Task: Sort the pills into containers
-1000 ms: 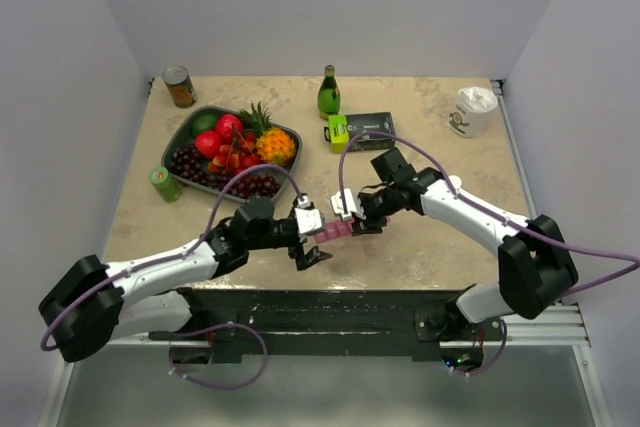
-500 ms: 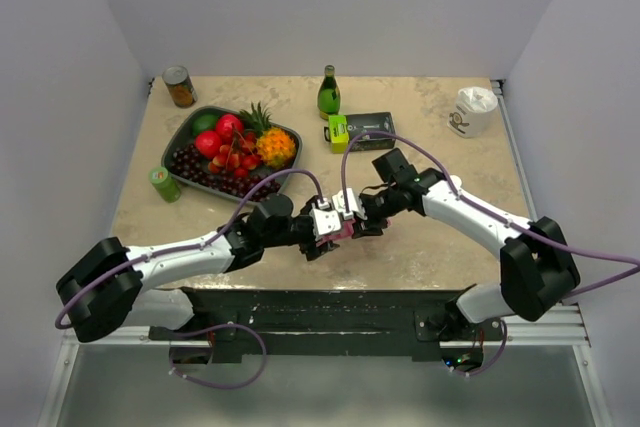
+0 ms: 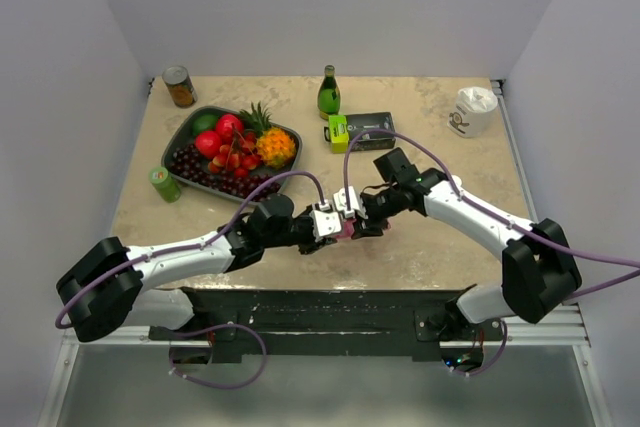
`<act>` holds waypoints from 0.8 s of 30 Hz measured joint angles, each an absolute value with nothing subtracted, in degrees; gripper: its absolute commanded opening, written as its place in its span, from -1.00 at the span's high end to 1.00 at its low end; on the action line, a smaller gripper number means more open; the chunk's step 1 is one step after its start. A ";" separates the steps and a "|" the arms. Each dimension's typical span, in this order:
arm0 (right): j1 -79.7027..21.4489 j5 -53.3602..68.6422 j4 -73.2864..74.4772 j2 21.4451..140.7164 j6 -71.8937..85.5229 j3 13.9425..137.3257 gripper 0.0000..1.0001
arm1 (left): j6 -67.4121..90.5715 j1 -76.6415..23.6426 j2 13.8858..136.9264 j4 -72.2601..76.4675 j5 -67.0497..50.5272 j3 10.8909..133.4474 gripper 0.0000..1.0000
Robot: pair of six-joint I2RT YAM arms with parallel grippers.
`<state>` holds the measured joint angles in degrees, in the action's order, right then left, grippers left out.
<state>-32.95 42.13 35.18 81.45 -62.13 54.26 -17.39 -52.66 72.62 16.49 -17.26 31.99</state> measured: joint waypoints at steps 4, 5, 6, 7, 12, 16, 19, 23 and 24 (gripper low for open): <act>-32.56 42.74 35.40 81.36 -61.91 54.26 0.77 | -17.69 -52.66 72.64 15.92 -17.47 32.27 1.00; -32.42 42.96 35.44 81.34 -61.91 54.26 0.77 | -17.72 -52.66 72.64 15.75 -17.54 32.40 1.00; -32.29 43.09 35.44 81.34 -61.89 54.26 0.76 | -17.80 -52.64 72.64 15.73 -17.58 32.45 1.00; -32.18 43.22 35.51 81.34 -61.89 54.26 0.76 | -18.02 -52.64 72.64 15.66 -17.63 32.47 1.00; -32.08 43.99 36.05 81.34 -61.91 54.26 0.74 | -19.79 -52.69 72.64 15.25 -18.06 32.47 1.00; -31.81 44.95 37.21 81.41 -62.11 54.26 0.74 | -22.17 -52.97 72.62 14.70 -18.28 32.47 1.00; -31.79 46.09 38.76 82.78 -62.65 54.61 0.73 | -23.83 -53.34 72.55 13.58 -18.44 32.47 1.00; -31.79 47.59 40.01 85.93 -63.11 55.66 0.71 | -25.76 -53.67 72.55 11.60 -18.37 32.47 1.00; -31.79 47.77 40.10 86.35 -63.11 55.77 0.70 | -26.17 -53.71 72.60 11.22 -18.35 32.47 1.00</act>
<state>-31.79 47.77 40.10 86.35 -63.11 55.77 -26.17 -53.71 72.60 11.22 -18.35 32.47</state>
